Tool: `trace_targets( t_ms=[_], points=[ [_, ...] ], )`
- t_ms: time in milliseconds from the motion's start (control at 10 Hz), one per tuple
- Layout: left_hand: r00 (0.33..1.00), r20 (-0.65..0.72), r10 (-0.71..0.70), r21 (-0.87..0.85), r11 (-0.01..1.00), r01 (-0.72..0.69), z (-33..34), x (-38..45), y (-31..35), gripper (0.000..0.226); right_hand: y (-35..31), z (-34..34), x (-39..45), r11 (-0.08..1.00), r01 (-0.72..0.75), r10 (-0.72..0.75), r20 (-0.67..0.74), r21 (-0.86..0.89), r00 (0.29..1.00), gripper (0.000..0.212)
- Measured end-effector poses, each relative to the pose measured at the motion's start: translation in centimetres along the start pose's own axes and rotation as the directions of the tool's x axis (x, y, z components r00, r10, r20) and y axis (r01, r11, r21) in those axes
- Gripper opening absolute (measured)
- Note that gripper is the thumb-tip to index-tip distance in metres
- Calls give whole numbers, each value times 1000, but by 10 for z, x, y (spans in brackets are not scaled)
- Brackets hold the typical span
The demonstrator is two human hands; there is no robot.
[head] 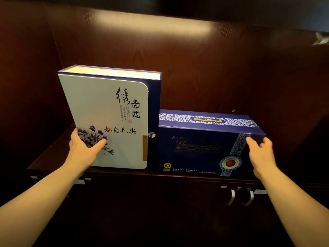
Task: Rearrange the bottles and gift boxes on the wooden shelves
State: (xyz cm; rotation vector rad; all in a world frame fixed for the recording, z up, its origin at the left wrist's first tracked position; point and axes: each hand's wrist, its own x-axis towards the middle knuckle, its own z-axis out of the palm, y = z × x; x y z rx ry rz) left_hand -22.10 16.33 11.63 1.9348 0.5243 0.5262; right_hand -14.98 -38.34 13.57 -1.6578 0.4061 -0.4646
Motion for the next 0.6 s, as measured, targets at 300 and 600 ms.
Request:
trace_targets(
  t_ms=[300, 600],
  points=[
    [992, 122, -1, 70, 998, -8, 4, -56, 15, 99, -2, -16, -76, 994, 30, -16, 140, -102, 990, 75],
    [984, 138, 114, 157, 978, -136, -22, -161, 14, 81, -10, -31, -172, 996, 58, -33, 298, -75, 954, 48]
  ],
)
